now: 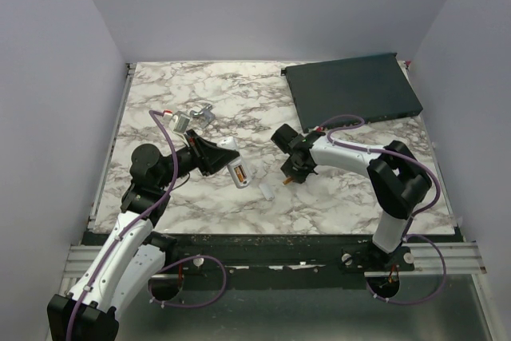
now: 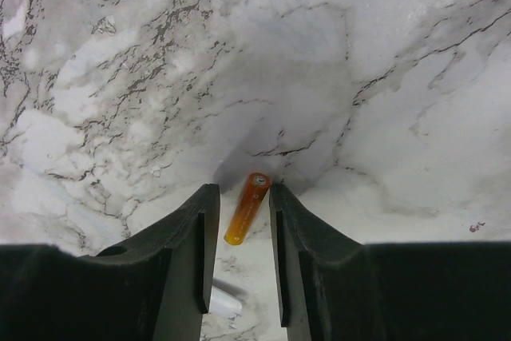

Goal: Load the batteries into the remote control
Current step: Pick up the battery from the center of the board.

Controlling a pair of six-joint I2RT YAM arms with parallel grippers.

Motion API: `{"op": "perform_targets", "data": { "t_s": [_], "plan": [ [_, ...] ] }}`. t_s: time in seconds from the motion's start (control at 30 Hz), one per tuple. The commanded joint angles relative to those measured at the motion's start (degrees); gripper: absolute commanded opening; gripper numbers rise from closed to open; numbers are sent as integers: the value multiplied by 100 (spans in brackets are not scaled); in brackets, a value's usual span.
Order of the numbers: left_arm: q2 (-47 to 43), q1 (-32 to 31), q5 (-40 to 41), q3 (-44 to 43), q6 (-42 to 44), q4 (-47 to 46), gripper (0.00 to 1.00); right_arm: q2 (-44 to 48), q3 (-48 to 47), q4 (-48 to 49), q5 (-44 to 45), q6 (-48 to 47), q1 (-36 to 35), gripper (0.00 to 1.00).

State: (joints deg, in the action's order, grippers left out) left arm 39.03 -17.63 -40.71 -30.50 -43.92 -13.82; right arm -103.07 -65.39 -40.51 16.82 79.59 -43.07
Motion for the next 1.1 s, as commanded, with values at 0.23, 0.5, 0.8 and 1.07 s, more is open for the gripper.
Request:
{"op": "perform_targets", "data": {
  "t_s": [0.23, 0.5, 0.8, 1.07],
  "plan": [
    [-57, 38, 89, -83, 77, -15, 0, -275, -1, -344, 468, 111, 15, 36],
    [-46, 40, 107, -72, 77, -6, 0, -260, 78, -263, 433, 67, 10, 8],
    [-28, 40, 256, -186, 110, 275, 0, 752, 881, 1384, 376, -968, 9, 1],
    [310, 84, 329, -249, -412, 191, 0, 2804, 2133, 4064, 312, -3156, 9, 1]
  ]
}}
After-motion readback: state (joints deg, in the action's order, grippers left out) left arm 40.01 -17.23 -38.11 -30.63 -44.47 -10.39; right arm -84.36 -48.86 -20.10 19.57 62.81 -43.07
